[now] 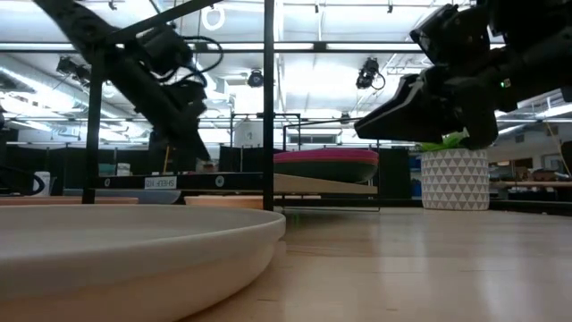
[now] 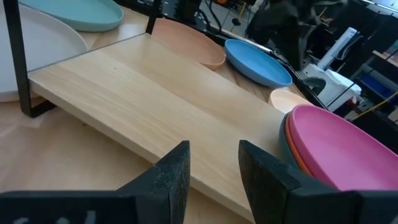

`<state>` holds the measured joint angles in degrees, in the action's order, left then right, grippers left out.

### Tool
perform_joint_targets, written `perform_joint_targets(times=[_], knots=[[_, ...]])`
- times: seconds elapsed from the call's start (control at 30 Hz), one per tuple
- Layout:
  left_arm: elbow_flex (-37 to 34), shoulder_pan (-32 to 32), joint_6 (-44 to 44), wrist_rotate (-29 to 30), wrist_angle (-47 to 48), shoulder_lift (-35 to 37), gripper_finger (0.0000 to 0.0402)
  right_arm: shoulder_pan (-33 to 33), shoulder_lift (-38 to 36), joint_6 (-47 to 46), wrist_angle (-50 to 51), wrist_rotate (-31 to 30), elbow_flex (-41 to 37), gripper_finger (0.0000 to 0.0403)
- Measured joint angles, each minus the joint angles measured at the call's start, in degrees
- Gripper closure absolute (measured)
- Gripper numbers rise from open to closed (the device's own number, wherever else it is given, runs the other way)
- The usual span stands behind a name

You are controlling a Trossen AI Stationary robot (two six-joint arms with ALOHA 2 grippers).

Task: Place and stack plates onto a shelf
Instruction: Put the white plate on the shelf

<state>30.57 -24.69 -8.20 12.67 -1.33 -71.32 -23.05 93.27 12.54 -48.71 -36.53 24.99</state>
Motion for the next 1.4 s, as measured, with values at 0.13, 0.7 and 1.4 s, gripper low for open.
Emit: perform_joint_targets(times=[0.13, 0.7, 1.4], knots=[[5.5, -0.5, 2.0, -0.7, 7.0, -5.4, 0.0383, 0.0, 0.0, -0.4, 1.3, 0.0, 0.0, 0.0261], [15.5, -0.6, 28.3, -4.3, 23.2, -17.4, 0.0236, -0.3, 0.4, -7.0, 3.9, 1.9, 0.0, 0.0261], [17.0, 0.5, 41.7, 5.9, 23.4, -22.8, 0.0386, -3.1, 0.4, -9.2, 4.6, 1.7, 0.0, 0.0261]])
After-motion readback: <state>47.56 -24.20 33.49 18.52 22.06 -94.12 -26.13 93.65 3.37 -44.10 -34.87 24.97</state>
